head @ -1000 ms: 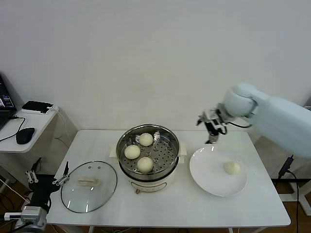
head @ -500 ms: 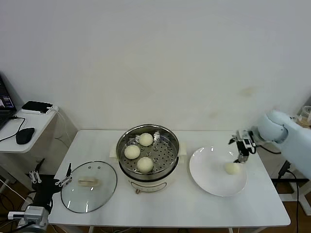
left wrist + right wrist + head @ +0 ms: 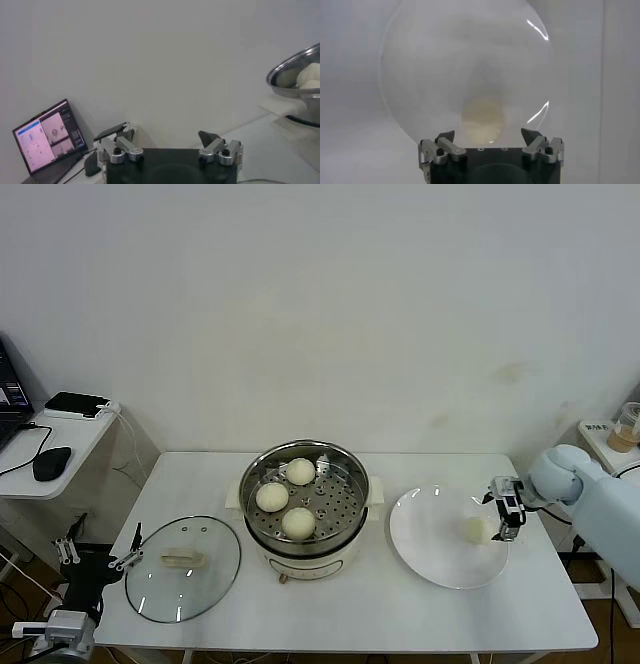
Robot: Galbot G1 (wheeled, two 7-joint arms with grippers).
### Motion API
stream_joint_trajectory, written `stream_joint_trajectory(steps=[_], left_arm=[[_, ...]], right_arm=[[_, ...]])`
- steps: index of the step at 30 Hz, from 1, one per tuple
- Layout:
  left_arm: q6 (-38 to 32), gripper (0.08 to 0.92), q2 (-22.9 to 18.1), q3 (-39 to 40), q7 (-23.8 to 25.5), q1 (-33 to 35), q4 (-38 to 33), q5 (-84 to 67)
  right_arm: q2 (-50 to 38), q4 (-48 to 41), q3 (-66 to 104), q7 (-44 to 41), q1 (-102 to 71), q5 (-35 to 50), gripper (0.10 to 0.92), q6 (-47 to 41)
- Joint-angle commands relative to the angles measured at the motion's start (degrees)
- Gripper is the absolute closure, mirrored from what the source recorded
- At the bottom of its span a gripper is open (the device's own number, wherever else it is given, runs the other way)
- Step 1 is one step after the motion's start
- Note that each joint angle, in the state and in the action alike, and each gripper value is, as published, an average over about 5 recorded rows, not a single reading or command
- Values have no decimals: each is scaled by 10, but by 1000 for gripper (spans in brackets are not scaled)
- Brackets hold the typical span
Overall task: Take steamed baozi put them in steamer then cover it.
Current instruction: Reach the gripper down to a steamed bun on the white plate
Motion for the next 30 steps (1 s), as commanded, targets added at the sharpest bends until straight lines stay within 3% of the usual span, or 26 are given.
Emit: stream_joint_trajectory(steps=[1, 14, 30], left_arm=[[0, 177, -1, -2, 0, 1, 2, 1], [-1, 177, -2, -6, 1, 3, 7, 1], [0, 177, -4, -6, 1, 3, 8, 1]], right_arm=[[58, -57, 22, 3, -23, -41, 203, 11], [83, -82, 22, -4, -20, -61, 214, -5], [78, -82, 26, -9, -22, -68, 407, -17]])
